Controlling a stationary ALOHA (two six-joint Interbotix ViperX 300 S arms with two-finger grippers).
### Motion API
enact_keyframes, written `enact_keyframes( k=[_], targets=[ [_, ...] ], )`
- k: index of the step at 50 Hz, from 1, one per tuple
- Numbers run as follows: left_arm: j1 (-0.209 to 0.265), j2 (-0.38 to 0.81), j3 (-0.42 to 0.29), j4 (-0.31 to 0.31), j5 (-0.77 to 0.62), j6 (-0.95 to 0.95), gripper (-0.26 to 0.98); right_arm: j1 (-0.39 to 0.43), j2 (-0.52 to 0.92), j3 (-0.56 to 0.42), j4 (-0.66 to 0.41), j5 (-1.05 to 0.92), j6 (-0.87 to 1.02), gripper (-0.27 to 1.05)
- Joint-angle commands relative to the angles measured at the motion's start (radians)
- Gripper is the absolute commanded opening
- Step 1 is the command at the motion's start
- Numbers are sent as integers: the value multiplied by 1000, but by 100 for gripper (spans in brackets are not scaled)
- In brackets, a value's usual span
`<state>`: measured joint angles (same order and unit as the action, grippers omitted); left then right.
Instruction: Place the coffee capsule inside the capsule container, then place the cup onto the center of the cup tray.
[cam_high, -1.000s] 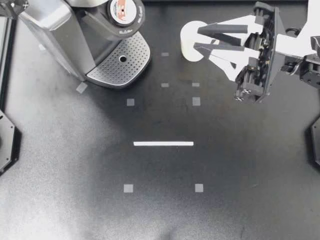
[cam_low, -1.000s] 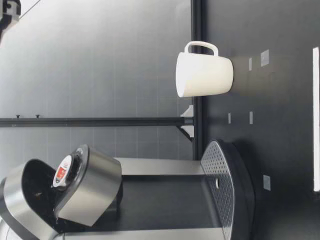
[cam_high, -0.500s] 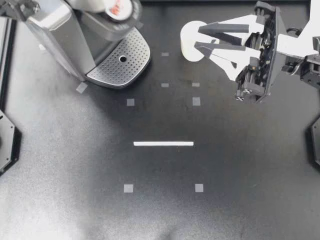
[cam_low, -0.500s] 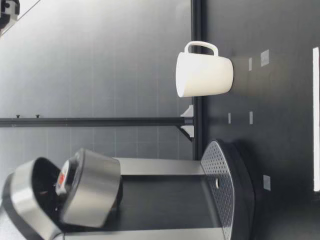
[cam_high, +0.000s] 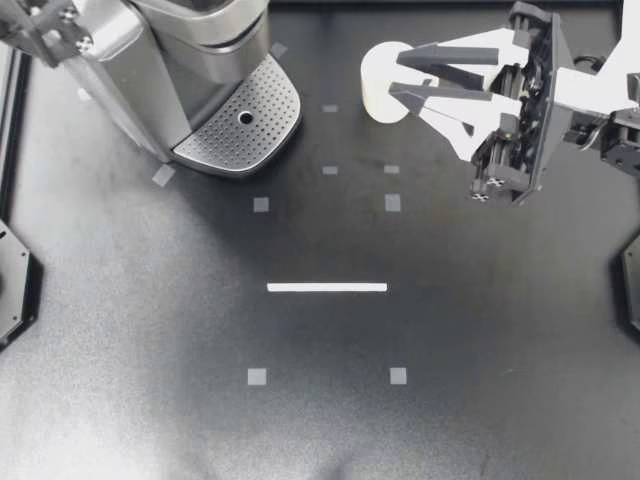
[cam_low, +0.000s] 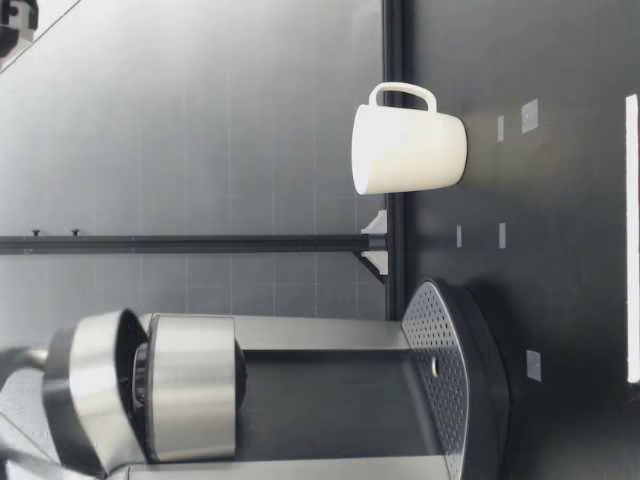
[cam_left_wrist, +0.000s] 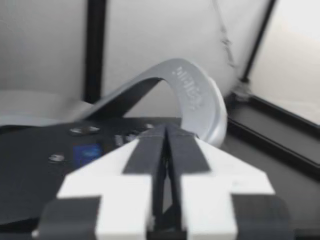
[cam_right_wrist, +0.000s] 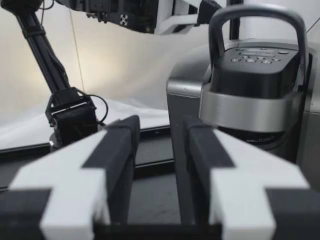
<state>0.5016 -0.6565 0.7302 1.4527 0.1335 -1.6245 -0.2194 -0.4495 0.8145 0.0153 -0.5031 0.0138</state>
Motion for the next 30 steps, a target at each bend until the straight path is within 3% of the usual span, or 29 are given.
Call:
enact_keyframes(
  k=[1,8,12,30],
  targets=[
    [2,17,-28,-2,-26,-8,9,5,-6,-9,-2,-11,-3,41],
    [-18,43,-28,-6,-61,-23,9,5,-6,-2,-2,-18,-3,41],
    [-52,51,-29,-6,-58,-25,9,3,-5,3,-2,-28,-3,41],
    [-150,112,-25,-23,21,-26,9,3,-6,15,-2,-41,-5,41]
  ],
)
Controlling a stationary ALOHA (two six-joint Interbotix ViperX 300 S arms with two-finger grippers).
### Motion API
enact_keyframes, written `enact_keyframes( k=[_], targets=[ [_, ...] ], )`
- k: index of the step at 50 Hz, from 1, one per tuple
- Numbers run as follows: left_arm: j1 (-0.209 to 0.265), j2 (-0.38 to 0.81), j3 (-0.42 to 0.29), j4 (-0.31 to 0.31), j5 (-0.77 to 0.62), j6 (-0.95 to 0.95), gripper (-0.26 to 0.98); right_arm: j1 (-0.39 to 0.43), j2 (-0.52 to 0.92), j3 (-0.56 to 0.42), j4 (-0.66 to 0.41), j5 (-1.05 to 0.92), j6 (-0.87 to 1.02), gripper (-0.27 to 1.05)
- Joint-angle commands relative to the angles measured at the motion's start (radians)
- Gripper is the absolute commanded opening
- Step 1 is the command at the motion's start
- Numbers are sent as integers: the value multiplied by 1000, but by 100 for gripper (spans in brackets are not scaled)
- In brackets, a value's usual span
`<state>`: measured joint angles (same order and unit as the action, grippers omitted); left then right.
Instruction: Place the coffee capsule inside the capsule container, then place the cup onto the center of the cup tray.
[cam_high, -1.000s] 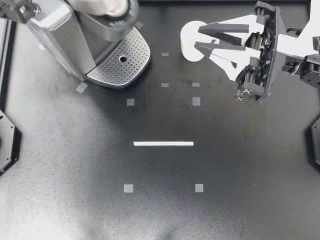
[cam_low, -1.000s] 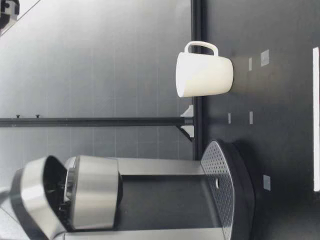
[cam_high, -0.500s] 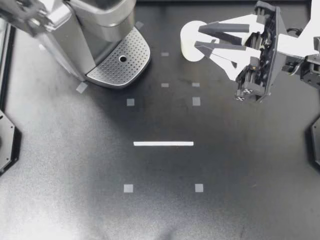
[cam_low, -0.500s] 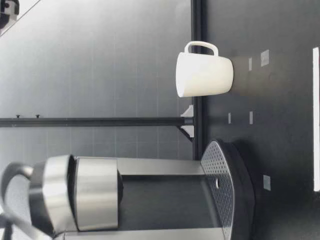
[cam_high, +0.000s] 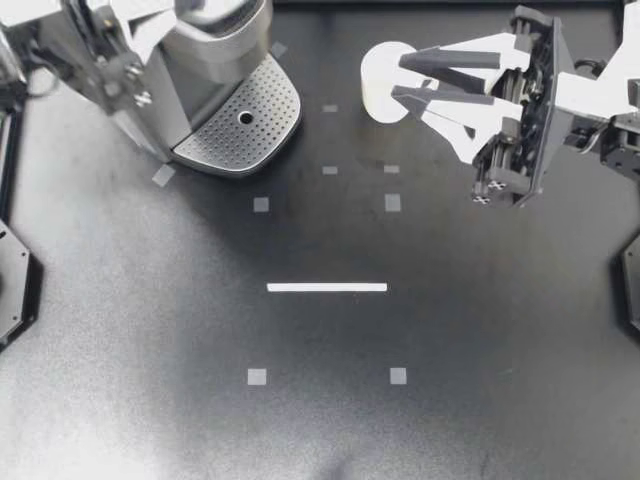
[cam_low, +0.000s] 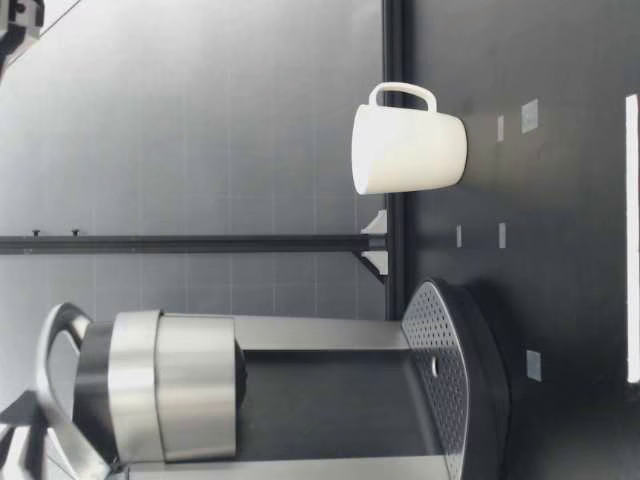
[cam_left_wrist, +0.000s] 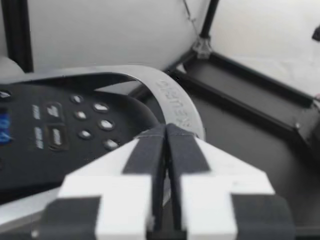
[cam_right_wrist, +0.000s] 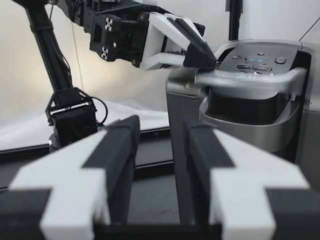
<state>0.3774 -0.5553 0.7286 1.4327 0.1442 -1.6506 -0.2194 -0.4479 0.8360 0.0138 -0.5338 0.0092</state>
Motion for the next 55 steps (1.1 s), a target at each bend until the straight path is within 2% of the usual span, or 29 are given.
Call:
enact_keyframes(
  k=[1,9,14,23,27,32,35,38,40,44,45,49,53,55],
  targets=[
    [-26,17,-23,-3,14,-2,9,3,-8,-6,-2,-11,0,41],
    [-41,52,-29,-6,35,0,9,3,-14,5,0,-2,-3,41],
    [-57,63,-43,-6,63,9,9,-20,-28,-3,0,81,-11,41],
    [-80,58,-55,-6,198,54,9,-124,-41,-89,-28,491,-31,41],
    [-97,58,-74,-6,311,98,9,-156,-28,-147,-64,680,-54,41],
    [-133,61,-101,-18,440,184,9,-184,-21,-206,-81,821,-83,41],
    [-155,63,-124,-86,509,262,9,-192,-18,-230,-86,885,-103,41],
    [-172,63,-149,-195,584,379,9,-199,-12,-250,-91,943,-123,41],
    [-189,67,-181,-319,658,509,9,-207,-3,-265,-89,988,-143,42],
    [-201,81,-236,-512,782,699,9,-222,9,-284,-91,1031,-170,42],
    [-202,86,-258,-581,825,765,9,-229,14,-291,-89,1045,-181,42],
    [-202,101,-318,-753,911,927,9,-252,28,-314,-89,1098,-216,42],
    [-218,103,-354,-856,919,1012,9,-276,41,-333,-77,1161,-270,42],
    [-229,98,-368,-881,919,1032,9,-290,52,-342,-61,1189,-298,43]
  ],
)
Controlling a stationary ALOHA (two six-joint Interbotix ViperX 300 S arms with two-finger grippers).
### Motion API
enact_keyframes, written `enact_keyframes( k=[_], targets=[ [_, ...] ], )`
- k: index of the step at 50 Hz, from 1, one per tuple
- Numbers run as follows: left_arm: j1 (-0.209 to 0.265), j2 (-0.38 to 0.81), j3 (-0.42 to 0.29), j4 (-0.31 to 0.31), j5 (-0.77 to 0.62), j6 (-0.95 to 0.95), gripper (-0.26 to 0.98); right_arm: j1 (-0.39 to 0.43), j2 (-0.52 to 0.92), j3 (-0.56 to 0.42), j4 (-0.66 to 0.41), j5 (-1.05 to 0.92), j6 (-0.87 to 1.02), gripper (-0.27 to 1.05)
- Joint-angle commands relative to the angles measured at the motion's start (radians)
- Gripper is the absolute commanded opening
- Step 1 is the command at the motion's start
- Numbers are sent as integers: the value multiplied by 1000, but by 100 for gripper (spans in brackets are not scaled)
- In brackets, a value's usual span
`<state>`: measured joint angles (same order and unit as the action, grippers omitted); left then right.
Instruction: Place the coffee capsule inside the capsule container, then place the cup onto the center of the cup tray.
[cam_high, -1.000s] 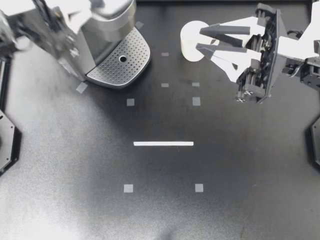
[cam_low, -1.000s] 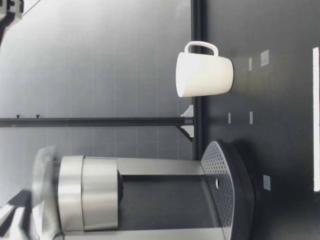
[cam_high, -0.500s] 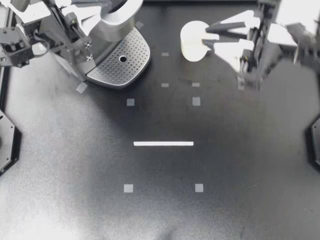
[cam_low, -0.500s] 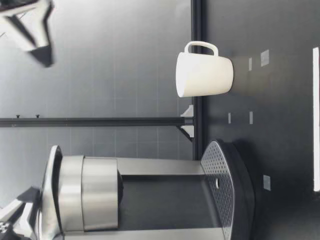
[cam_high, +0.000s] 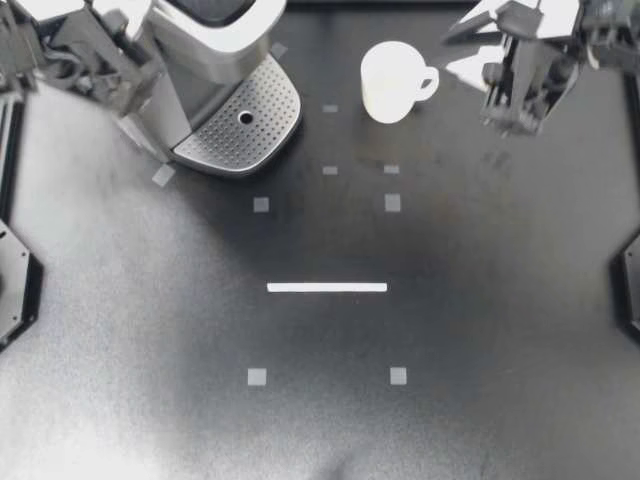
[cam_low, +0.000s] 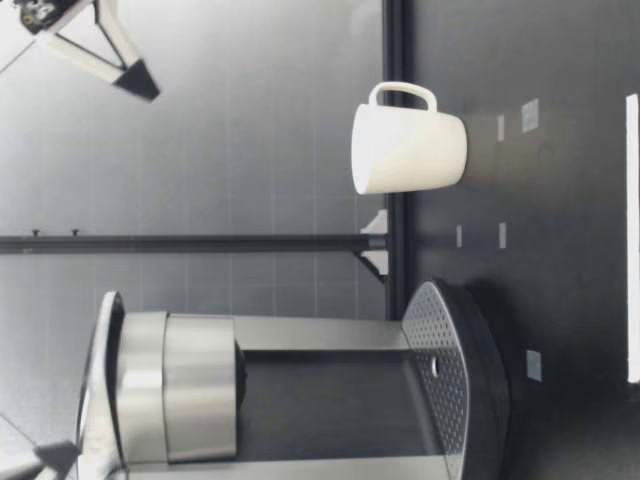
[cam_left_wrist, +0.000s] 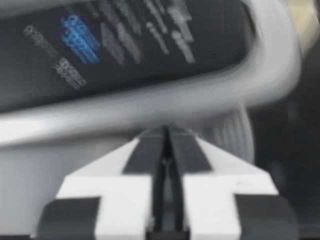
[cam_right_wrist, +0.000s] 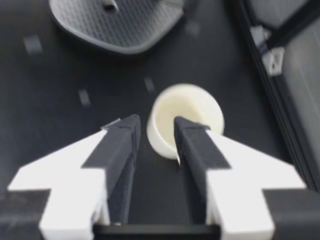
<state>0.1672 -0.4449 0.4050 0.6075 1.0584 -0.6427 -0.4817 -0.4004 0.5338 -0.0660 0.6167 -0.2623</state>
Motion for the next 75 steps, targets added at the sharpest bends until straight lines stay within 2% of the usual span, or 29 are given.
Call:
enact_keyframes(
  k=[1,6,12,20,24,33,41,57,75],
  targets=[
    [-25,-17,-51,-67,5,37,9,-37,9,-44,28,49,-41,43],
    [-66,-37,-58,-86,-2,52,9,-89,46,-64,115,95,-149,45],
    [-123,-75,-57,-86,-71,57,9,-160,78,-67,255,104,-281,49],
    [-193,-133,-18,-104,-160,74,9,-249,138,-67,423,120,-462,54],
    [-221,-146,14,-127,-196,80,9,-281,169,-66,463,132,-540,55],
    [-255,-186,91,-141,-302,80,9,-307,212,-52,482,104,-696,57],
    [-256,-247,149,-141,-367,75,9,-308,253,-37,479,80,-756,60],
    [-256,-278,172,-135,-397,97,9,-313,365,-38,472,40,-790,61],
    [-256,-301,216,-137,-489,160,9,-322,414,-51,472,26,-790,61]
  ],
)
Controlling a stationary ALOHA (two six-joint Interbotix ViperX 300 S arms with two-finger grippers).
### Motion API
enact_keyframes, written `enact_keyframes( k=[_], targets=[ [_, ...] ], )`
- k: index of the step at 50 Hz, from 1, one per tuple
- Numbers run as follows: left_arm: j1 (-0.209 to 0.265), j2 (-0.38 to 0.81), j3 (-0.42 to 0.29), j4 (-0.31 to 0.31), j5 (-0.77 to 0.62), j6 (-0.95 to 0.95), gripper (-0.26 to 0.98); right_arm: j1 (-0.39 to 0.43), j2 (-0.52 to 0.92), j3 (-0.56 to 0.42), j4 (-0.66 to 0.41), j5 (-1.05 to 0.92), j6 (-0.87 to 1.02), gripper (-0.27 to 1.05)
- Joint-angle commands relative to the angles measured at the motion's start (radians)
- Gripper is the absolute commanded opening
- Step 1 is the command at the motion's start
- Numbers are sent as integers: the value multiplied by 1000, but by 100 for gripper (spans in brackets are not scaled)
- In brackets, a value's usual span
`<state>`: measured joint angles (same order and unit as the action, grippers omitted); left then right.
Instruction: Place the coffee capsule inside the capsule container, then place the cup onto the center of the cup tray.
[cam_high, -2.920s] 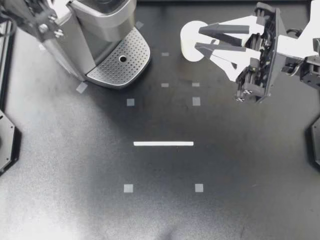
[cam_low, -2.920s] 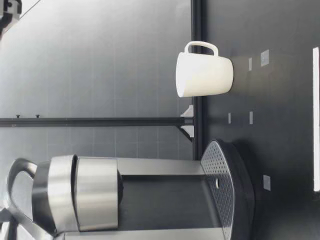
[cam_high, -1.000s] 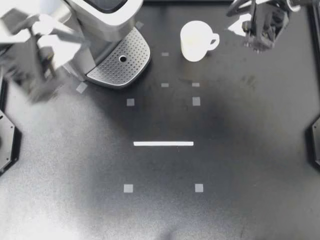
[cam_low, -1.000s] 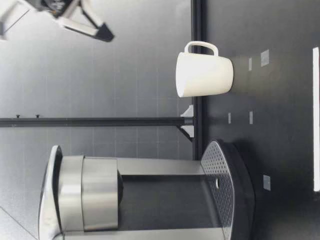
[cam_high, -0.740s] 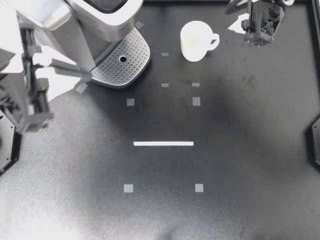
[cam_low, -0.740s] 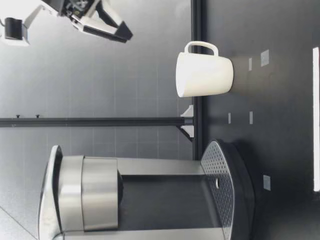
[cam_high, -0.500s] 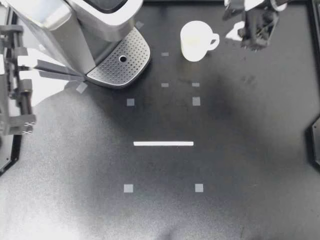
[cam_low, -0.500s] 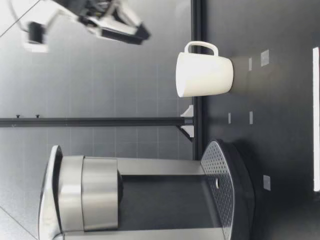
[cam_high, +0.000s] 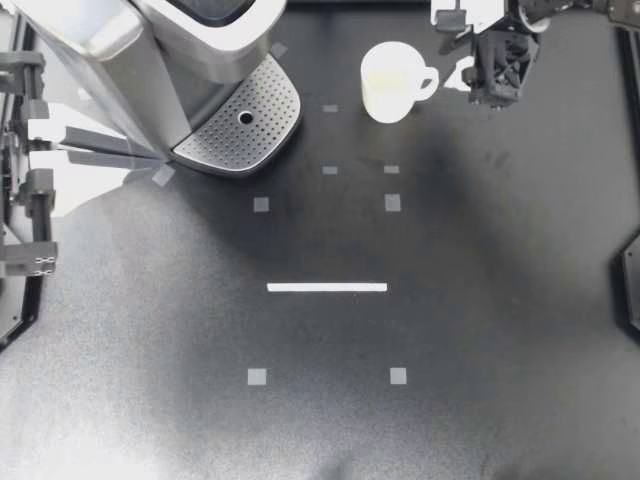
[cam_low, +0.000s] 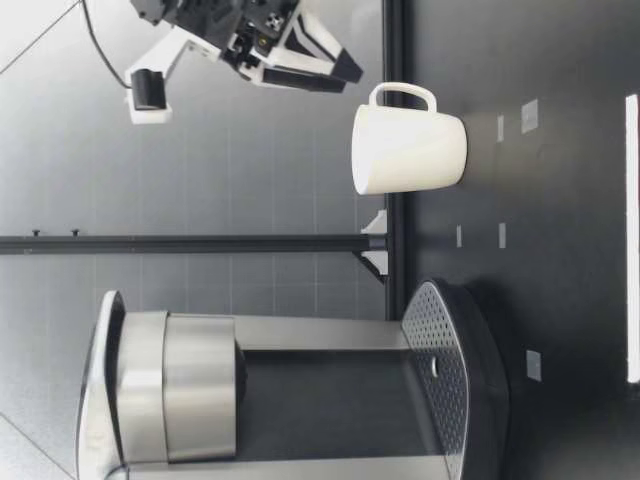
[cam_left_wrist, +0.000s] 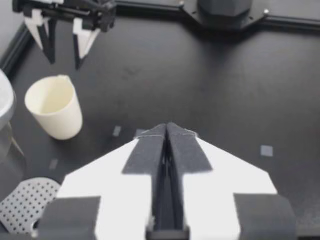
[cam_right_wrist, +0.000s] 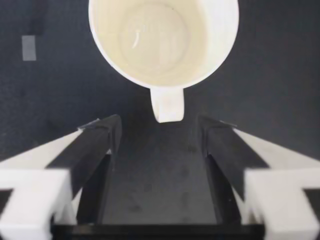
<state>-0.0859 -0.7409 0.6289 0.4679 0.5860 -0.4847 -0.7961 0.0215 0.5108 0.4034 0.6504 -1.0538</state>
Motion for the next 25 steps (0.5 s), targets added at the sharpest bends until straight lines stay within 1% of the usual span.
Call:
enact_keyframes(
  k=[1,25],
  targets=[
    [-3,-5,-6,3,-20,2,9,-8,-5,-29,3,-8,2,61],
    [-3,-11,5,5,-34,3,9,-9,78,-77,5,-12,3,61]
  ],
)
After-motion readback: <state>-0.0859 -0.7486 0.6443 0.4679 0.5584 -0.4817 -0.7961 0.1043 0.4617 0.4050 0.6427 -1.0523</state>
